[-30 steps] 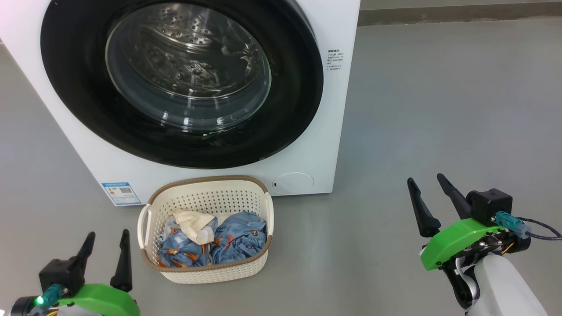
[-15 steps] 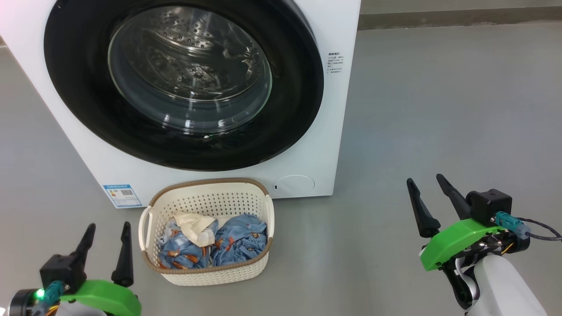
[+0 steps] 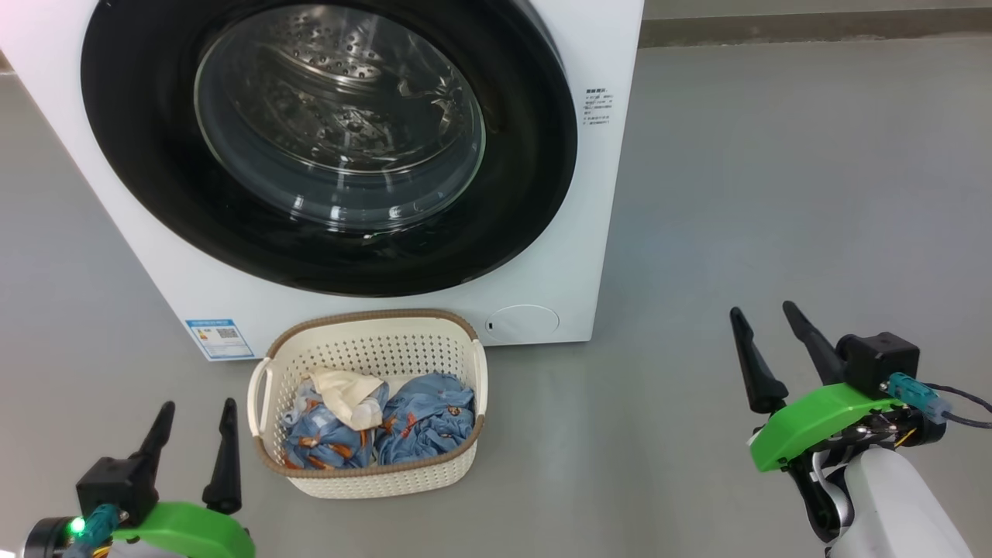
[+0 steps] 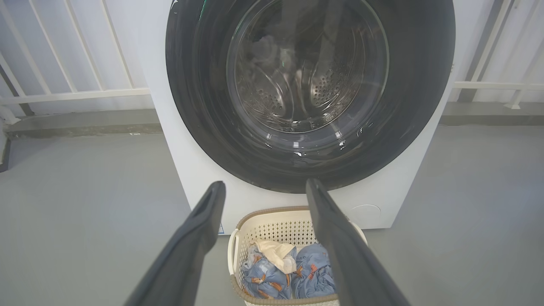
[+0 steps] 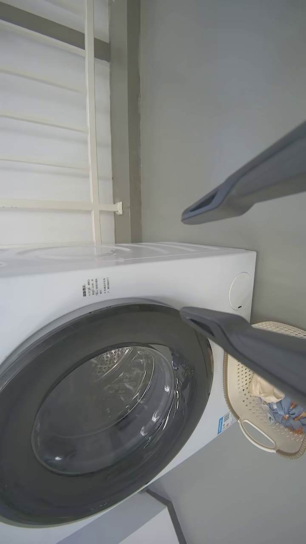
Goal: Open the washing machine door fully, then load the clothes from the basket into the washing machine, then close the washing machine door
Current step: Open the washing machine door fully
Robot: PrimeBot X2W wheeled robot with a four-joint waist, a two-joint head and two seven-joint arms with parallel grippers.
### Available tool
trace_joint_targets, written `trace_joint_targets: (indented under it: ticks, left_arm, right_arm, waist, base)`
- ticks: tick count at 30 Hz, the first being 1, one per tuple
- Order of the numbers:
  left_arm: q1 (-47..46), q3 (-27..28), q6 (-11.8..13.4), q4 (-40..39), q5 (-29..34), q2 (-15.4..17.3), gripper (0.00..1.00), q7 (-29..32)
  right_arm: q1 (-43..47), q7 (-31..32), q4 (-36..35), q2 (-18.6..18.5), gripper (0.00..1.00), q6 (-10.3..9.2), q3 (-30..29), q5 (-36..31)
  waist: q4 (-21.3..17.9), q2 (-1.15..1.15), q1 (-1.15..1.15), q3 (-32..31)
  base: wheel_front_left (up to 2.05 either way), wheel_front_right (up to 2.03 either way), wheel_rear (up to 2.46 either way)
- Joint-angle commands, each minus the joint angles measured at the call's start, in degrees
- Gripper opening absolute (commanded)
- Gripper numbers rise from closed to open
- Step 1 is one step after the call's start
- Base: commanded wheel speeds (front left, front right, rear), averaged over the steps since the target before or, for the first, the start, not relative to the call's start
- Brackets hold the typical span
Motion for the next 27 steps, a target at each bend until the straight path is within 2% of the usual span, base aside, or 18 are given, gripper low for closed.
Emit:
trace_joint_targets:
  ticks: [1, 12, 17, 20, 21, 23, 25, 27]
  left_arm:
    - [-1.24, 1.92, 0.24, -1.68, 0.25, 0.93, 1.00, -0.37]
    - [-0.89, 0.71, 0.07, -1.67, 0.58, -0.14, 1.00, -0.37]
    - [-1.29, -0.10, -0.21, -1.42, 0.84, -0.50, 1.00, -0.37]
    - [-1.59, -0.43, -0.34, -1.28, 0.94, -0.69, 1.00, -0.37]
    - [-1.73, -0.51, -0.40, -1.27, 0.96, -0.74, 1.00, -0.37]
    - [-2.03, -0.66, -0.51, -1.27, 1.02, -0.84, 1.00, -0.37]
    - [-2.44, -0.81, -0.64, -1.29, 1.08, -0.97, 1.00, -0.37]
    - [-2.90, -0.92, -0.77, -1.36, 1.12, -1.09, 1.00, -0.37]
  right_arm:
    - [-0.43, -0.89, -1.89, 0.29, 1.00, 0.09, 0.39, 0.31]
    - [-9.27, -1.36, -5.03, -0.44, 1.00, 0.09, -1.76, 5.02]
    - [-14.87, -0.83, -6.08, -1.49, 1.00, 0.09, -2.75, 9.57]
    - [-18.38, 0.35, -5.74, -1.02, 1.00, 0.09, -4.96, 14.43]
    - [-19.58, 0.79, -5.56, -0.89, 0.94, 0.09, -5.78, 16.11]
    - [-21.87, 1.78, -4.56, -0.27, 0.43, 0.09, -8.29, 20.08]
    - [-24.14, 2.59, -3.62, 0.06, 0.00, 0.09, -10.54, 23.91]
    - [-26.26, 3.26, -2.71, 0.50, 0.00, 0.09, -12.99, 27.80]
  waist:
    - [0.16, 0.00, 0.00, 0.15]
    - [1.76, 0.00, 0.00, 1.20]
    - [2.93, 0.00, 0.00, 1.83]
    - [3.57, 0.00, 0.00, 2.37]
    - [3.81, 0.00, 0.00, 2.65]
    - [4.25, 0.00, 0.00, 3.13]
    - [4.80, 0.00, 0.00, 3.70]
    - [5.31, 0.00, 0.00, 4.36]
  base:
    - [0.00, 0.00, 0.00]
    - [0.00, 0.00, 0.00]
    - [0.00, 0.00, 0.00]
    - [0.00, 0.00, 0.00]
    - [0.00, 0.00, 0.00]
    - [0.00, 0.00, 0.00]
    - [0.00, 0.00, 0.00]
    - [0.00, 0.00, 0.00]
